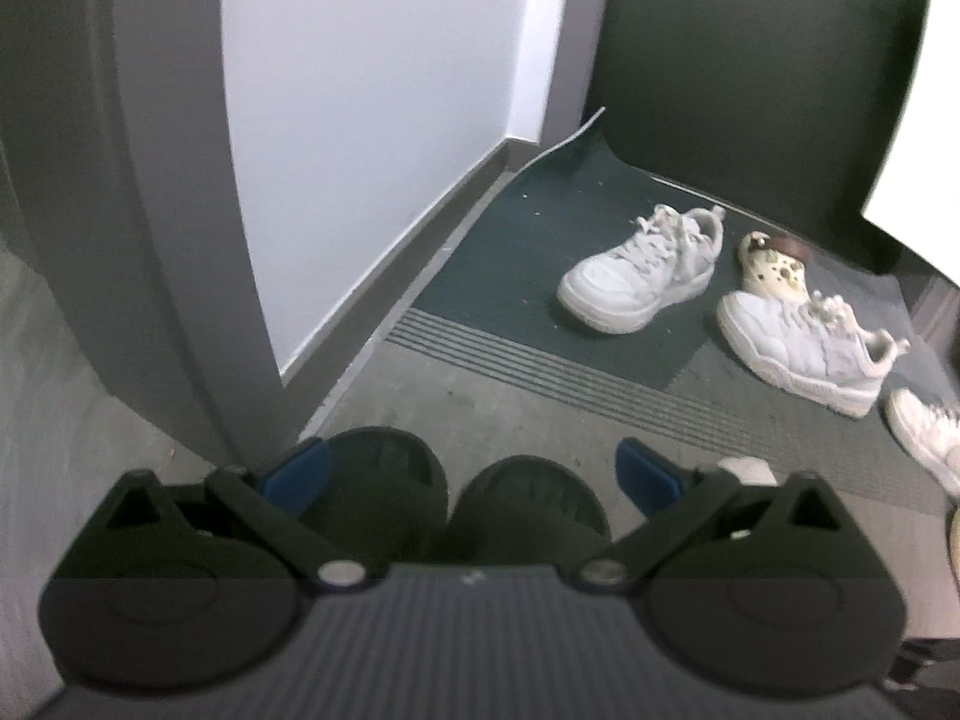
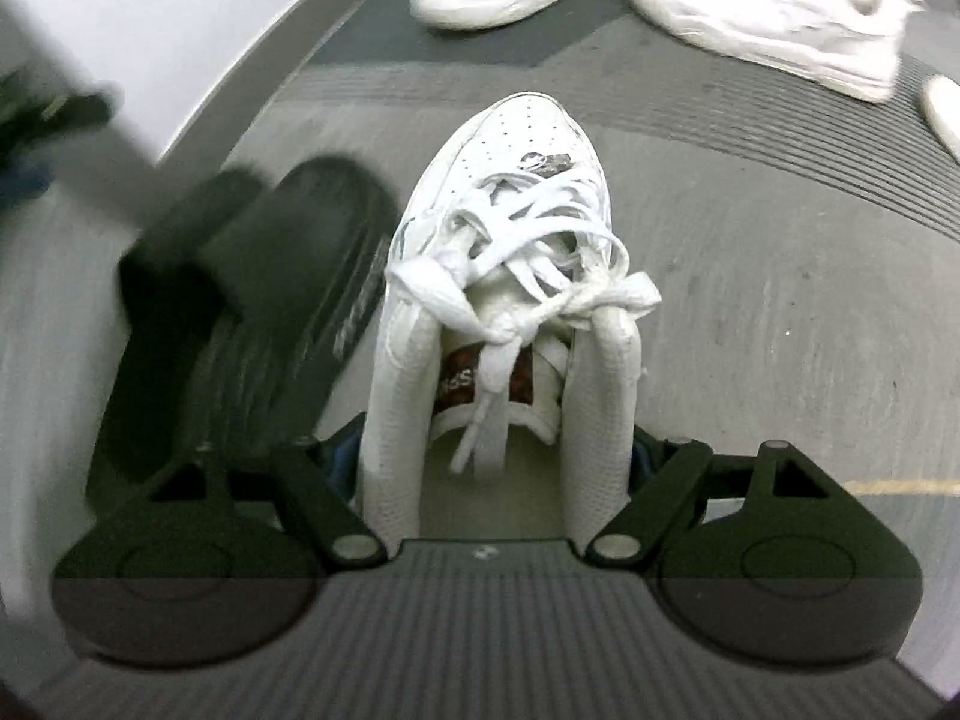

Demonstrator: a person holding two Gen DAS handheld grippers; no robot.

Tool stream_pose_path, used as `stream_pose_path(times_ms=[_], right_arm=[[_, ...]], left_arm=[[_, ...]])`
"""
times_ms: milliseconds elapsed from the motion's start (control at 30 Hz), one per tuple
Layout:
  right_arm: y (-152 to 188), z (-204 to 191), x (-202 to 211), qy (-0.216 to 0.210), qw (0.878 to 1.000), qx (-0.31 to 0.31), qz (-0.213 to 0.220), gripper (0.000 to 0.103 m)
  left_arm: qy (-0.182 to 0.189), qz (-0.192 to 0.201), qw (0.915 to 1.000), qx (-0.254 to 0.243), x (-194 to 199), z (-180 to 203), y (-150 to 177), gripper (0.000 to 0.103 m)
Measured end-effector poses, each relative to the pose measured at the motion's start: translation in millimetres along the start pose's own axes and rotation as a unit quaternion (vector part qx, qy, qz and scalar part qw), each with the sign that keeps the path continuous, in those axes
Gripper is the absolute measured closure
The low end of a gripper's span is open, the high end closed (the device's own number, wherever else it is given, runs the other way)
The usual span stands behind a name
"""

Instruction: Organize scattered shoes

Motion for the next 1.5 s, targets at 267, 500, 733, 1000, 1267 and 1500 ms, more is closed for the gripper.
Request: stream_pose_path(times_ms=[267, 500, 733, 1000, 1267, 1500], right_arm=[[8.9, -51.3, -42.3, 0.059, 0.998, -0.016, -0.017, 0.020], [15.8, -53.1, -49.5, 0.035, 0.998, -0.036, -0.039, 0.015], [28.1, -16.4, 42.4, -0.024, 0.998, -0.030, -0.040, 0.015], [40.0, 91.4, 263.1, 0.060, 0.957, -0.280, 0.047, 0.015], [93.6, 85.3, 413.0, 0.007, 0.862, -0.449, 0.235, 0.014], [142.9, 107.5, 451.8, 0.028, 0.833, -0.479, 0.275, 0.015]], left_arm=[[0.005, 0.001, 1.0000, -0.006, 4.1, 2.2, -1.8, 0.001], [0.015, -0.012, 0.9997, -0.014, 1.8, 9.2, 6.3, 0.001], [0.053, -0.054, 0.9949, -0.067, -2.8, 29.4, 34.9, 0.001], [0.105, -0.149, 0.9671, -0.177, -30.5, 70.1, 102.4, 0.004], [0.173, -0.250, 0.9360, -0.177, -46.9, 88.8, 145.4, 0.031], [0.136, -0.255, 0.9295, -0.229, -55.5, 99.4, 158.6, 0.075]])
Point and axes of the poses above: each gripper's, at about its wrist camera, not at the fingertips, and x roughly against the way its jaws point, z to its right, y to its underside, the point moved 8 cm from there along -x, roughly the way its jaws point, and after that the axes turned 3 degrees about y, right-handed, at the moved point
